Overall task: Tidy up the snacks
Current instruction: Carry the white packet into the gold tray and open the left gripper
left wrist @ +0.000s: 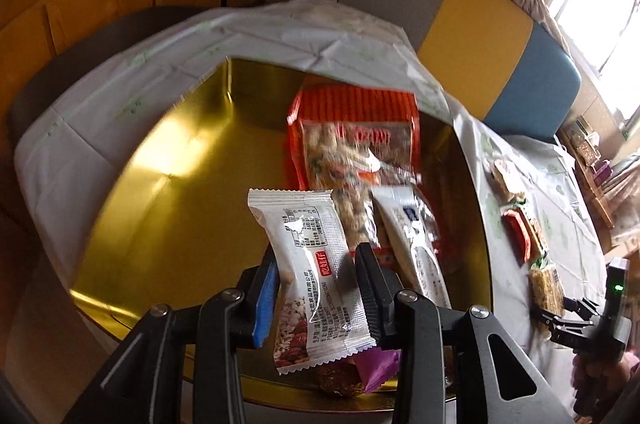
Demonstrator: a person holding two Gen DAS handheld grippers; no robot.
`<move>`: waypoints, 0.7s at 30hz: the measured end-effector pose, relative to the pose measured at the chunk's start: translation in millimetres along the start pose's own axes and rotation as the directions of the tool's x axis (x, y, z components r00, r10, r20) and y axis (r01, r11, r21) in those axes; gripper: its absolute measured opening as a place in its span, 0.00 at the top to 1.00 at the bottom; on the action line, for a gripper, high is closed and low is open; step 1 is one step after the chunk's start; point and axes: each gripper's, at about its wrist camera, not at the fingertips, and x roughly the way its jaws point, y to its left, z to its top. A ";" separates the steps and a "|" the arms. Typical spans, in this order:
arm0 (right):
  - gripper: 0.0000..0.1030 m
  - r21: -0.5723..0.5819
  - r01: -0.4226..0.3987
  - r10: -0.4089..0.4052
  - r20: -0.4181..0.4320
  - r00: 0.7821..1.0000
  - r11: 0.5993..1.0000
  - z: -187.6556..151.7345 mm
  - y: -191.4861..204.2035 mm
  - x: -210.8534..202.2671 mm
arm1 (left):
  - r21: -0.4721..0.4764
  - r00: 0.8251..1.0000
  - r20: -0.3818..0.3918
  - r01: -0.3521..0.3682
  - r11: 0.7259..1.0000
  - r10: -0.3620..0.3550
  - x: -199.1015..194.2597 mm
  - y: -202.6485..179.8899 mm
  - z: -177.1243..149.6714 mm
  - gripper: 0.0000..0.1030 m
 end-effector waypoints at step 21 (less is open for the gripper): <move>0.25 0.006 0.009 -0.009 0.005 1.000 1.000 -1.1 -1.2 0.0 | 0.072 0.993 0.023 -0.120 0.990 0.119 -7.4 -14.8 -18.2 0.60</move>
